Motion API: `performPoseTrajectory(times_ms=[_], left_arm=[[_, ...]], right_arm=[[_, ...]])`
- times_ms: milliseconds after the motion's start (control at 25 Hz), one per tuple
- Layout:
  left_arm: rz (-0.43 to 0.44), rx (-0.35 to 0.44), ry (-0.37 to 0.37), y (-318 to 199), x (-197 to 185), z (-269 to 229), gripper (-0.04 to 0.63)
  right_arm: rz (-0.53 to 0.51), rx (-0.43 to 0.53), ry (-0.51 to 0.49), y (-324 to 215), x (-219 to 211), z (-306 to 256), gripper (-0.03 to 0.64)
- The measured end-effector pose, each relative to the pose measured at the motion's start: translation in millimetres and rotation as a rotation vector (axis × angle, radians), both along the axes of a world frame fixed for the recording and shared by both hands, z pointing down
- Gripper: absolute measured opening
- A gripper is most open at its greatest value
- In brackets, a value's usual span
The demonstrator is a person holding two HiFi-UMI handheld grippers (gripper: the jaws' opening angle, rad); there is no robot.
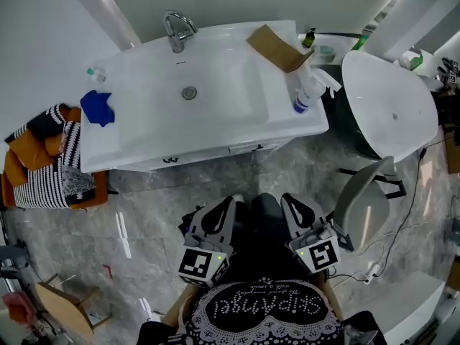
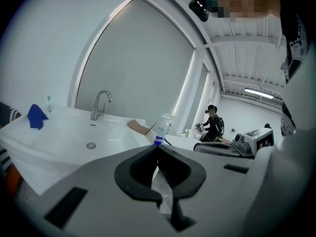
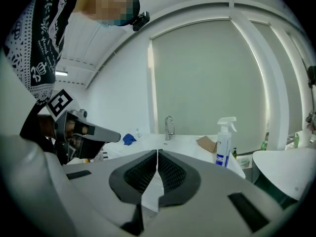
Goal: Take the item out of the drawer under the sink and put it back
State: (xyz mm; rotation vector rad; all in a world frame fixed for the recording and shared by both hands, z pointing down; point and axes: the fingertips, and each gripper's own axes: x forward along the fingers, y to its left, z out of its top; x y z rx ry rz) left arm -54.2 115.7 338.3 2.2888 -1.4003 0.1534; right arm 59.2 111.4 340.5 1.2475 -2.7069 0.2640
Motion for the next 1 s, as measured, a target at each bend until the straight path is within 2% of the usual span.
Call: performPoseTrajectory(times_ms=[280,640,1000], left_arm=[[-0.055,-0.034,-0.036,-3.7,-4.6,8.9,0.005],[-0.029,-0.039,-0.033,-34.2,38.3,5.5,0.005],[-0.091,-0.01,-0.026,-59.0,56.6,4.1,0.005]], right_arm=[[-0.065,-0.019,-0.025,-12.9,-0.2,7.5,0.02],[-0.079,-0.023,-0.049,-52.2,33.2,-2.7,0.02],[-0.129,0.009,-0.037,-78.5,56.8,0.0,0.02]])
